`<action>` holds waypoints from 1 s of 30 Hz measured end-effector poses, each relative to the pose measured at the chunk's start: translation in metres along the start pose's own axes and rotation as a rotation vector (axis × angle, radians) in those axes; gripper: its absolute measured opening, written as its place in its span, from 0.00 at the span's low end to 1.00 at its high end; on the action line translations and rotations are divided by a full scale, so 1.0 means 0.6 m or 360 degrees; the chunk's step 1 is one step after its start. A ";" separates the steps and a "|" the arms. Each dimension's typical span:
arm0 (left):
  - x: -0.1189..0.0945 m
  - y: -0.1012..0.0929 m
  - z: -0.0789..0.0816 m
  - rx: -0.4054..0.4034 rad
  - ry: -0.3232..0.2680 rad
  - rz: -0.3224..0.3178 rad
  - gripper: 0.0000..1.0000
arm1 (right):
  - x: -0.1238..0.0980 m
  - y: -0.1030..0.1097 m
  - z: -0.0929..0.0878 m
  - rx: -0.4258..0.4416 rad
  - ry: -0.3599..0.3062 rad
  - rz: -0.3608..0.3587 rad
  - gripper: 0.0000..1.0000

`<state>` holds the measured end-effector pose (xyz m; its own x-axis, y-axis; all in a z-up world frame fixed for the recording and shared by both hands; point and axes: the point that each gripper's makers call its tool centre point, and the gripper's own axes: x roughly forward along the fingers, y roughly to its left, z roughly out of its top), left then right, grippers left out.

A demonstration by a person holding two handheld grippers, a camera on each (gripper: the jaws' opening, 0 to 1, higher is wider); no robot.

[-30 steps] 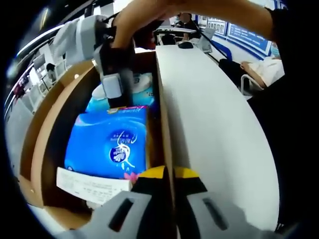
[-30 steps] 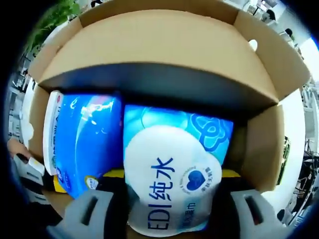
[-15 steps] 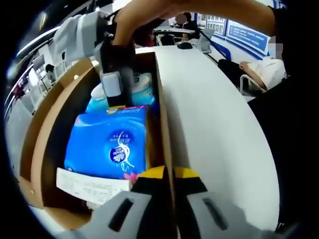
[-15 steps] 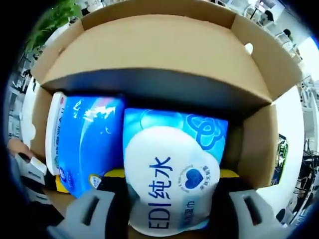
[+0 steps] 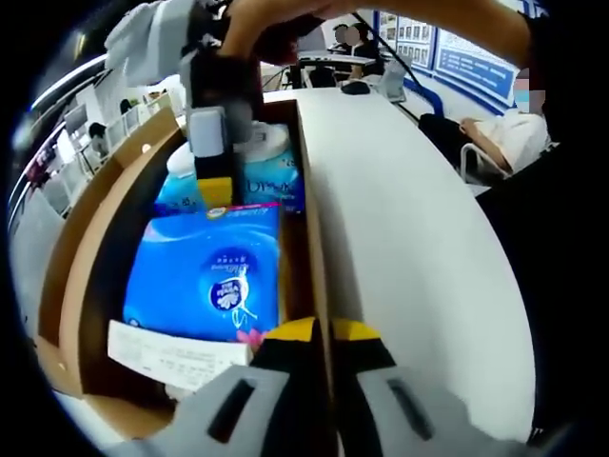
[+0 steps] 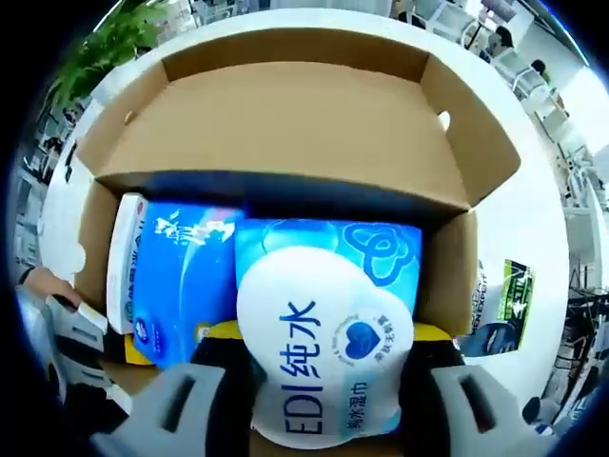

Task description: Operate the shoe box by opening the lid, removing the specified soft item, and placing it in the target area until the item is outside and the box remains undamaged.

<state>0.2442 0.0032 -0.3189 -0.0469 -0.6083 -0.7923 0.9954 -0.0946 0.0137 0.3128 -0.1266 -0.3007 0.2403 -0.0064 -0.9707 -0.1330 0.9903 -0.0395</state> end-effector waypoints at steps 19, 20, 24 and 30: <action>-0.001 0.001 0.000 -0.0001 -0.0008 -0.0002 0.03 | -0.060 0.002 0.025 -0.0073 -0.0099 0.0130 0.60; -0.001 0.001 0.000 -0.0001 -0.0008 -0.0002 0.03 | -0.063 0.003 0.026 -0.0078 -0.0099 0.0142 0.60; -0.002 0.001 0.000 -0.0006 -0.0015 -0.0003 0.03 | -0.076 0.009 0.031 -0.0135 -0.0116 0.0228 0.60; -0.002 0.000 0.000 -0.0006 -0.0011 0.0001 0.03 | -0.091 0.003 0.048 -0.0142 -0.0191 0.0230 0.60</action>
<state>0.2444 0.0040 -0.3183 -0.0467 -0.6138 -0.7881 0.9957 -0.0914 0.0121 0.3272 -0.1204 -0.2407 0.3245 0.1568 -0.9328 -0.2578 0.9635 0.0723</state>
